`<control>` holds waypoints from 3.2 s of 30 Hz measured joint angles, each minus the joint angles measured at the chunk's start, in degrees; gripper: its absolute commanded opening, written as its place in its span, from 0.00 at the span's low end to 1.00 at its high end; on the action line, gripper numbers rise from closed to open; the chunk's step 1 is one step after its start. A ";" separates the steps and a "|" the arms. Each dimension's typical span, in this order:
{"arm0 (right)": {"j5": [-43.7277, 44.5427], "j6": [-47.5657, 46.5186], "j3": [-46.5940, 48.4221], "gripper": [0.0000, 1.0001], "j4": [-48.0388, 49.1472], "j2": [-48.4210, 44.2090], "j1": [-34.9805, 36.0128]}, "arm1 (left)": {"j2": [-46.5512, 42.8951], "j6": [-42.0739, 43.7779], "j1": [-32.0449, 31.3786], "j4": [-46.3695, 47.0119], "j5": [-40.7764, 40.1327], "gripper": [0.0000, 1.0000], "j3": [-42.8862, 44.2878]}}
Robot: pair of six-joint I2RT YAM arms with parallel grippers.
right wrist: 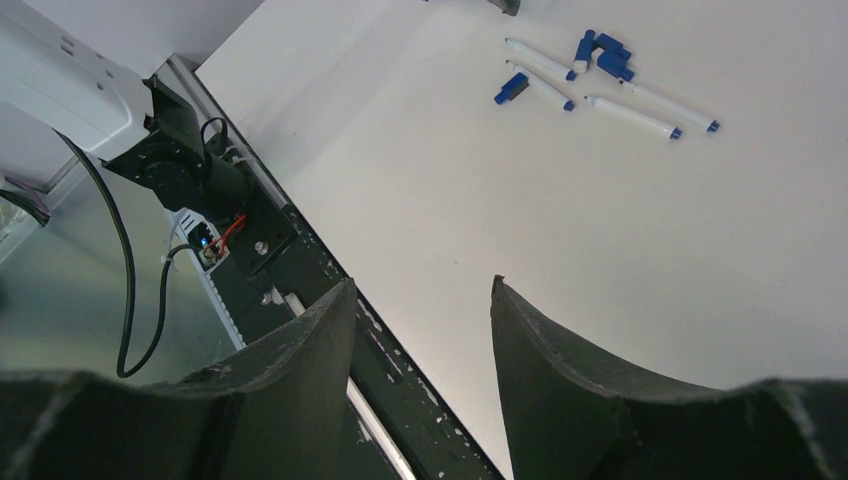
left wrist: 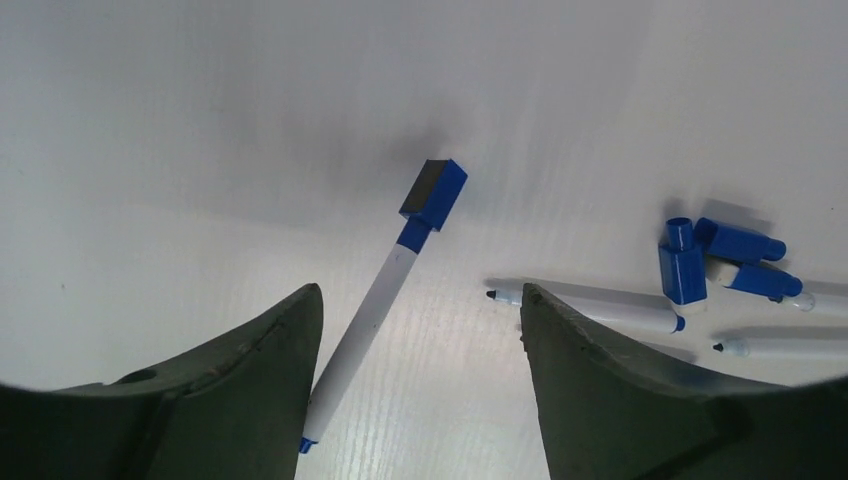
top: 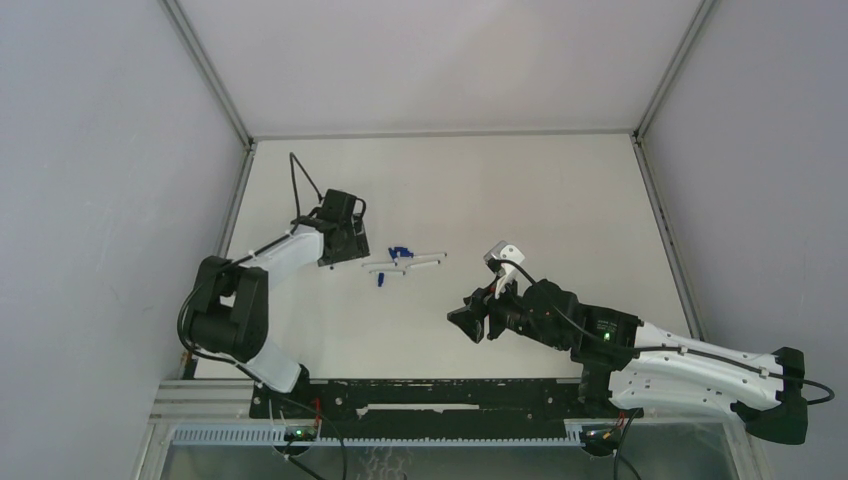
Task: Insert the pens into the pen caps
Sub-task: Place the pen at the center of the board, then adjust the pen at the center of the board.
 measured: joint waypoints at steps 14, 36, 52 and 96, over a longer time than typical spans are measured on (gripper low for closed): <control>-0.22 0.00 0.02 0.60 0.00 0.33 -0.31 | -8.92 2.25 -0.48 -0.81 -3.48 0.84 0.00; -1.07 0.46 0.02 0.60 -0.04 0.79 -0.31 | -12.66 1.44 0.17 -0.61 -6.08 0.91 -0.11; -1.66 0.63 0.02 0.59 -0.79 0.46 -0.31 | 0.28 -2.97 3.87 0.26 -3.26 0.92 -1.70; -2.12 0.39 0.00 0.60 -0.85 0.72 -0.31 | 0.11 -4.46 3.61 -1.16 -1.64 0.84 -3.93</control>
